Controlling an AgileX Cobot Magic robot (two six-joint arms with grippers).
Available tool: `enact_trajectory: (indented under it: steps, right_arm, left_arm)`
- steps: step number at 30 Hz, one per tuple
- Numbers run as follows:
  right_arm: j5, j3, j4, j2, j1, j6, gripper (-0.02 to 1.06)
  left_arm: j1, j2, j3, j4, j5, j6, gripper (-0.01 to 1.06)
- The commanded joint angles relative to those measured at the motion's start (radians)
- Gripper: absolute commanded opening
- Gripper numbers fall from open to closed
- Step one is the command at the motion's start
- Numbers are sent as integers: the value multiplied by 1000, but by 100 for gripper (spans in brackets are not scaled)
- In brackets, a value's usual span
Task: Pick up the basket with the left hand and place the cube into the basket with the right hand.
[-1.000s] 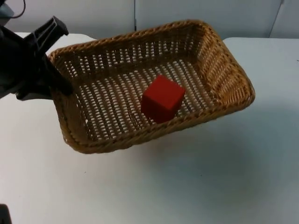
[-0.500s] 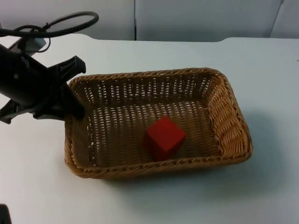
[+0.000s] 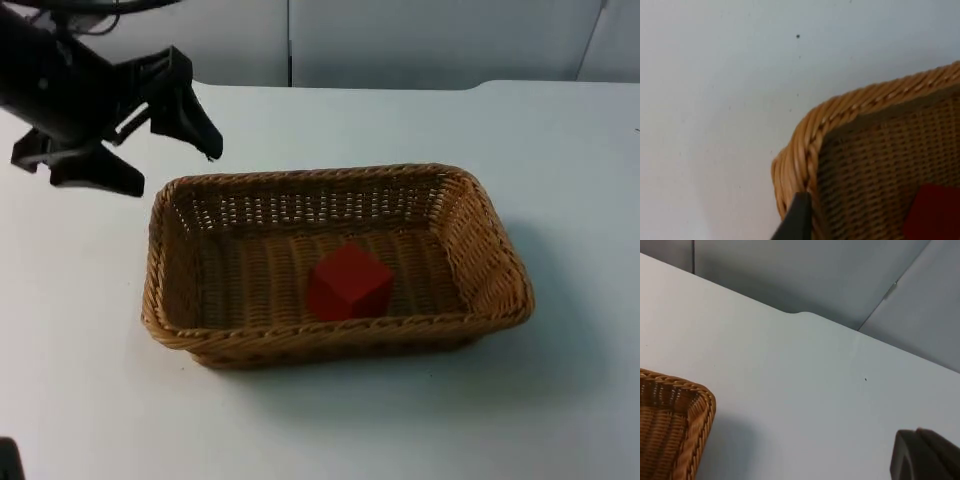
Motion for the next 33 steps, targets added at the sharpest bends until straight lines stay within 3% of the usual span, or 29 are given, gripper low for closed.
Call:
enact_trajectory:
  steps: [1, 3, 4, 7, 9, 14, 16, 19, 20, 22, 25, 26, 29, 30, 33]
  right_arm:
    - [0, -8, 1, -6, -6, -18, 0]
    - [4, -8, -12, -6, -6, -22, 0]
    - [4, -8, -12, -6, -6, -22, 0]
    - [-11, -8, -71, -20, -6, -2, 0]
    - [-20, -8, -102, -32, -6, 21, 0]
    - [-42, -8, -308, -139, -6, 131, 0]
    - [-47, -8, -308, -171, -6, 125, 0]
    - [-63, -4, -145, -306, -6, -4, 0]
    - [-63, -4, -145, -306, -6, -4, 0]
    - [-53, 27, 22, -390, -6, -139, 0]
    - [46, 110, 283, -495, -6, -306, 0]
    - [46, 110, 283, -495, -6, -306, 0]
    - [231, 261, 521, -601, -6, -399, 0]
    - [231, 261, 521, -601, -6, -399, 0]
    - [259, 430, 624, -702, -6, -433, 0]
  left_arm:
    - [15, -23, -50, 79, 24, -53, 80]
    - [35, -49, -125, 173, 52, -124, 66]
    - [35, -49, -125, 173, 52, -124, 66]
    - [85, -111, -245, 241, 181, -156, 0]
    - [99, -132, -264, 241, 206, -151, 0]
    - [127, -309, -261, 343, 270, -136, 0]
    - [127, -360, -247, 399, 291, -136, 0]
    - [123, -574, -107, 451, 276, -149, 0]
    - [123, -574, -107, 451, 276, -149, 0]
    - [122, -713, 15, 449, 225, -149, 0]
    - [122, -960, 177, 449, 166, -149, 0]
    - [122, -960, 177, 449, 166, -149, 0]
    - [122, -1227, 315, 449, 161, -149, 0]
    - [122, -1227, 315, 449, 161, -149, 0]
    - [122, -1430, 398, 464, 175, -149, 0]
